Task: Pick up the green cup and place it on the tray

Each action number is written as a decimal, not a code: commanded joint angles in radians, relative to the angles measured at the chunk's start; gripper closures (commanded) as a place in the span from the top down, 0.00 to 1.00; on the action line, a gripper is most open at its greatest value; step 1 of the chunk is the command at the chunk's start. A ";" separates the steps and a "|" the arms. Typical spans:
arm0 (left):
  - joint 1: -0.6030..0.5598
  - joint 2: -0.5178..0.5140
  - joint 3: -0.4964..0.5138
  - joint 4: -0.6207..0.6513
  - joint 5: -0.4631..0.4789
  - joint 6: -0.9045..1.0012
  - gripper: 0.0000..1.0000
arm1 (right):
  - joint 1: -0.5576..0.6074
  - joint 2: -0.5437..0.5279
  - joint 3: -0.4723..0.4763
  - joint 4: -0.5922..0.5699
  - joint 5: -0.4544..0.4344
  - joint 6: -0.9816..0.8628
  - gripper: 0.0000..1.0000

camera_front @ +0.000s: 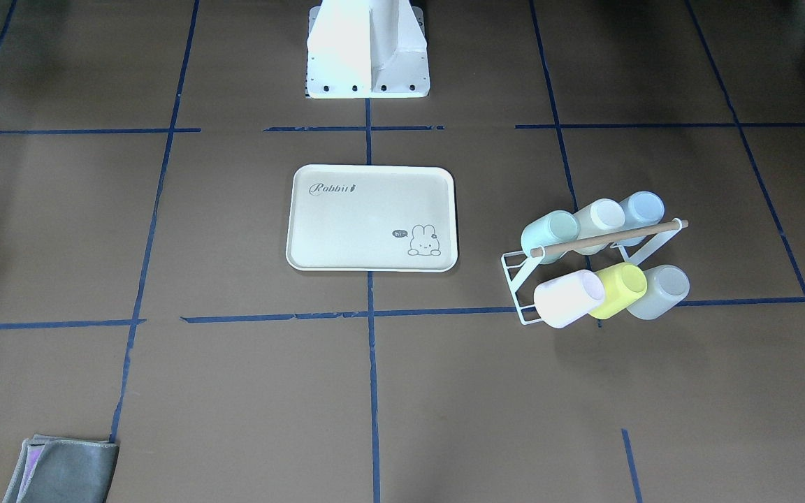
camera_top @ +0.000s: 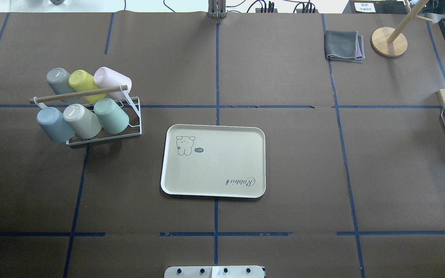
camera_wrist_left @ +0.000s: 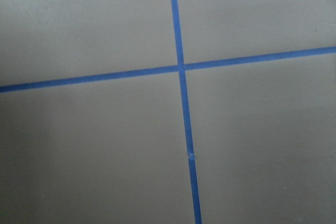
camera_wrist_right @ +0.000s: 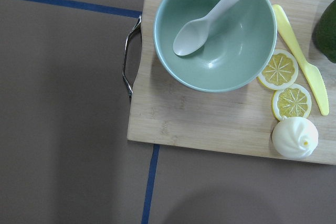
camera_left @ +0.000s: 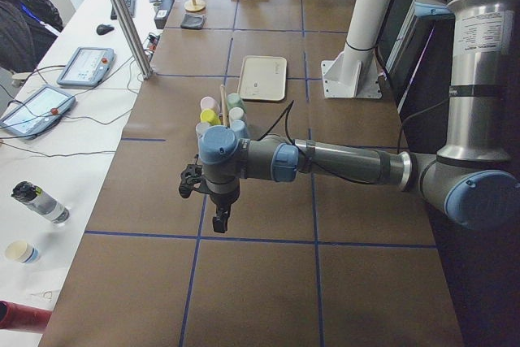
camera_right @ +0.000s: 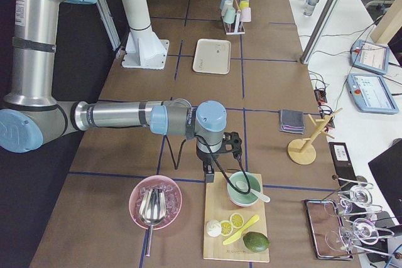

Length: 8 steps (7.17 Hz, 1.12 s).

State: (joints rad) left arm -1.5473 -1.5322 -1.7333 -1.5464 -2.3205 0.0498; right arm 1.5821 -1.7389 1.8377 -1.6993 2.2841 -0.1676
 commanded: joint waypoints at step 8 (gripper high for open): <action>0.171 -0.208 -0.055 -0.382 0.007 0.022 0.98 | 0.001 -0.001 0.009 -0.006 0.018 0.005 1.00</action>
State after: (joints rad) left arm -1.3969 -1.6861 -1.7724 -1.9206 -2.3119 0.0621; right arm 1.5818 -1.7379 1.8427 -1.7034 2.2948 -0.1627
